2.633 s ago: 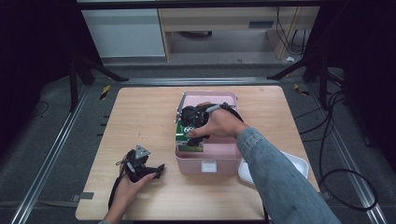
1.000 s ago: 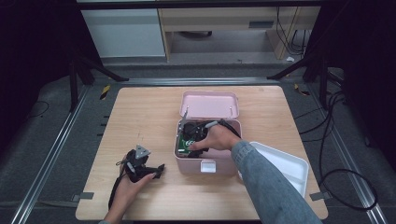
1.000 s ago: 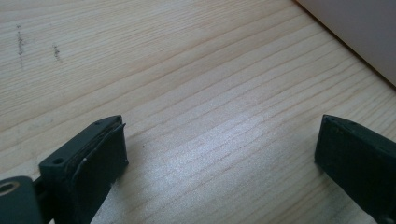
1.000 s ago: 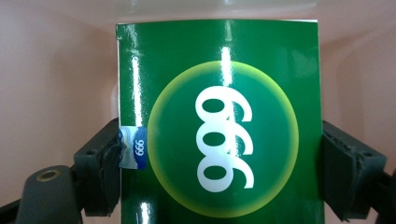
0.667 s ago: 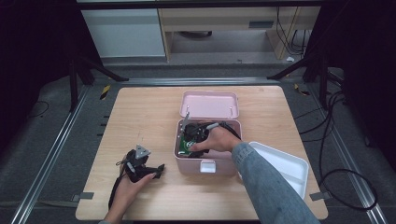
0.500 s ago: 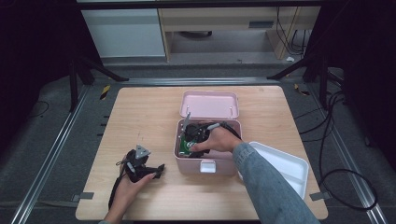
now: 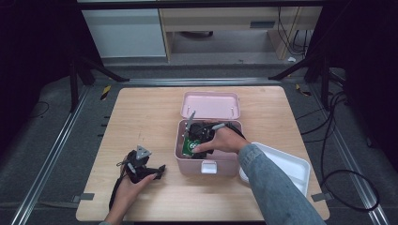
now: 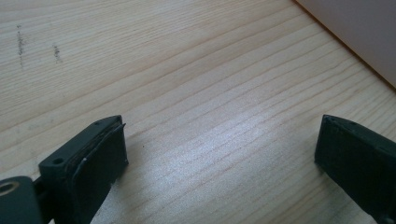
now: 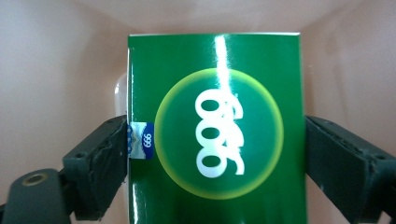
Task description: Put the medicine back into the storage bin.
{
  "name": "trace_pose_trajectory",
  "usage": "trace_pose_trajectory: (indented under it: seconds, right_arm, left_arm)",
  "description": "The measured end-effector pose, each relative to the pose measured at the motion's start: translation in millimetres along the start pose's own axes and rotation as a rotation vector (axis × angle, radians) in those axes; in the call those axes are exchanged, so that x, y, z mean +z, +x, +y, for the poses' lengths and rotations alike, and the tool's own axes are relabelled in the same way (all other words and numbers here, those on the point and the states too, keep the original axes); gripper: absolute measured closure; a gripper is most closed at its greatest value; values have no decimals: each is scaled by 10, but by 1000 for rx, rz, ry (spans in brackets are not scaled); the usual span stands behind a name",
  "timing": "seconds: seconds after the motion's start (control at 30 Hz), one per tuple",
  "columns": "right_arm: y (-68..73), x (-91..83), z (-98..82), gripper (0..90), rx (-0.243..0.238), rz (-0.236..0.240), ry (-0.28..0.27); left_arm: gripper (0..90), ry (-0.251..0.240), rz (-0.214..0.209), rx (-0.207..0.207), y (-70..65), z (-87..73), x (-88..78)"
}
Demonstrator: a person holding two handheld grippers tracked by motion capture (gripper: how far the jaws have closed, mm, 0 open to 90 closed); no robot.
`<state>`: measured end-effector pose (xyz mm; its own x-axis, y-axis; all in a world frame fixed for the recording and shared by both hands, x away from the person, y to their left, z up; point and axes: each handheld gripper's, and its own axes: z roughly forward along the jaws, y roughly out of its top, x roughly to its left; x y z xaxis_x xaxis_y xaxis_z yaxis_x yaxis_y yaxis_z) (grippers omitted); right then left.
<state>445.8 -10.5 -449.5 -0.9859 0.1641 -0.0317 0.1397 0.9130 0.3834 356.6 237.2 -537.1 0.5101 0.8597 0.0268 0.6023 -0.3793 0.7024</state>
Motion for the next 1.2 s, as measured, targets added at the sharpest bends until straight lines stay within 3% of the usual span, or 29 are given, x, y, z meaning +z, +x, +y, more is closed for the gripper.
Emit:
trace_pose_trajectory:
  seconds: [0.2,0.57,0.93,1.2]
  right_arm:
    - [-7,-157,-6,77,23,-2,-50]
    - [46,-506,-107,83,42,-51,-111]
    - [-4,-903,-482,164,111,-127,-163]
    - [-5,-1194,-823,306,162,-183,-175]
  left_arm:
    - [16,0,0,1,1,0,0]
    - [16,0,2,0,0,0,0]
    - [16,0,0,-1,-1,0,0]
    - [16,-1,1,-2,-3,-1,-1]
